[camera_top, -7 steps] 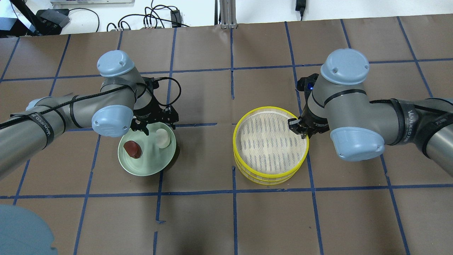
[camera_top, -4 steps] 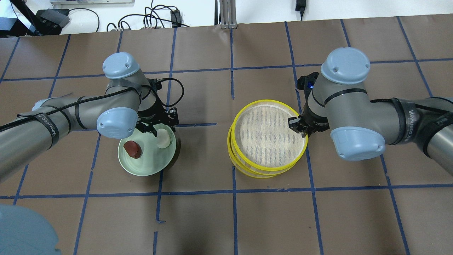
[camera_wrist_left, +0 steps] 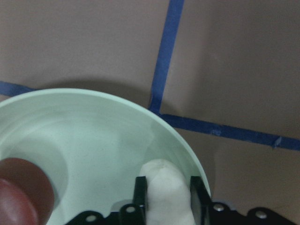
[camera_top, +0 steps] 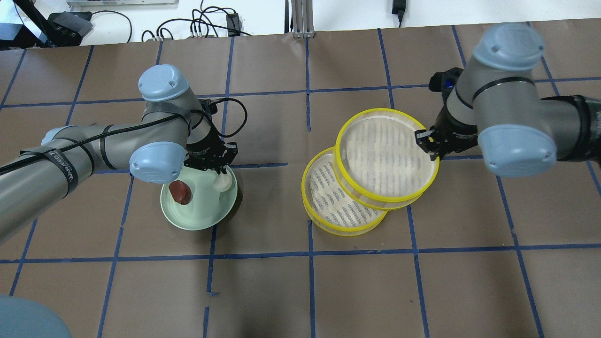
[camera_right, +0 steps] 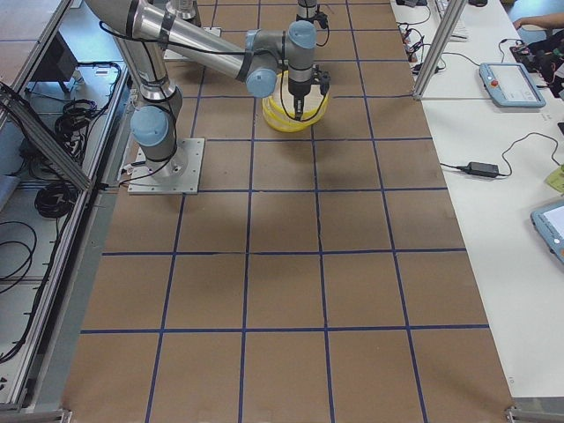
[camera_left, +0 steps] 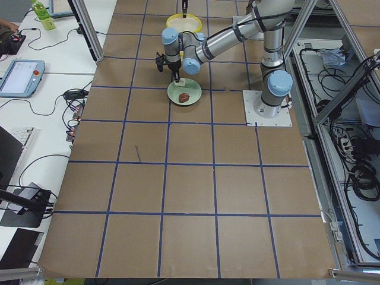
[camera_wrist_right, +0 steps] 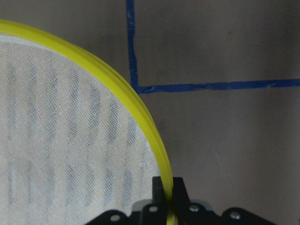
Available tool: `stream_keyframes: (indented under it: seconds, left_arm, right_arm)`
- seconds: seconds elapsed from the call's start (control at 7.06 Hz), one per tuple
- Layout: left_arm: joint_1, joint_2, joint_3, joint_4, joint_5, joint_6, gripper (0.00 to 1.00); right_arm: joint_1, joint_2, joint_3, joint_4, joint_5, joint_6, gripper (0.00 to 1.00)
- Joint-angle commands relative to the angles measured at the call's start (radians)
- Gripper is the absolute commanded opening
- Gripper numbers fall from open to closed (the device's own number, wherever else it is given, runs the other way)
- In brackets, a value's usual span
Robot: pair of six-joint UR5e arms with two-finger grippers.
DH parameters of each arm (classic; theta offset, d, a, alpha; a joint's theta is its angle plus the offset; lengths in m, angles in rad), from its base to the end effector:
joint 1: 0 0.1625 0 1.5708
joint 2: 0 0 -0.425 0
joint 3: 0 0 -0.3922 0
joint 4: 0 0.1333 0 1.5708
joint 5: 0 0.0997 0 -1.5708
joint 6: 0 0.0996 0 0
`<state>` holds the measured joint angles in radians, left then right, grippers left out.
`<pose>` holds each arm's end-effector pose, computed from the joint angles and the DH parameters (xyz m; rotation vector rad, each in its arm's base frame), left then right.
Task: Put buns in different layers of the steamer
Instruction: 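Move the top steamer layer aside with right gripper while left gripper carries the white bun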
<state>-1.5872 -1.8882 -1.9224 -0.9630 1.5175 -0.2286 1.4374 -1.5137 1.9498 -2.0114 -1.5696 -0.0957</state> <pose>-0.1473 -0.5314 0.2177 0.3302 -3.0768 -0.1041 0.0684 -0.4934 0.3220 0.0592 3.1404 -0.0072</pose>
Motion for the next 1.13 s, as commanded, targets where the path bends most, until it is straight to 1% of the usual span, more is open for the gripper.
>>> stream_keyframes:
  seconds: [0.0,0.14,0.28,0.42,0.71,0.85,0.99]
  left_arm:
    - [-0.002,0.049,0.025,-0.012,0.007,-0.015,0.01]
    - [-0.014,0.081,0.040,-0.032,0.001,-0.058,0.02]
    - [-0.048,0.093,0.057,-0.036,-0.013,-0.122,0.02]
    - [-0.116,0.096,0.092,-0.025,-0.014,-0.202,0.02]
    - [-0.283,0.078,0.187,-0.017,-0.014,-0.434,0.02]
    - [-0.333,0.078,0.192,-0.016,-0.016,-0.496,0.02]
    - [-0.371,0.058,0.192,0.010,-0.042,-0.559,0.02]
  right_arm:
    - [-0.205,0.003,-0.023,0.036,-0.001,-0.204,0.07]
    - [-0.253,0.001,-0.023,0.037,-0.001,-0.235,0.07]
    - [-0.264,0.003,-0.022,0.036,-0.010,-0.252,0.07]
    - [-0.264,0.003,-0.020,0.036,-0.029,-0.253,0.07]
    - [-0.264,0.001,-0.017,0.037,-0.027,-0.253,0.07]
    - [-0.262,0.001,-0.015,0.037,-0.027,-0.253,0.07]
    - [-0.261,0.001,-0.014,0.037,-0.027,-0.253,0.07]
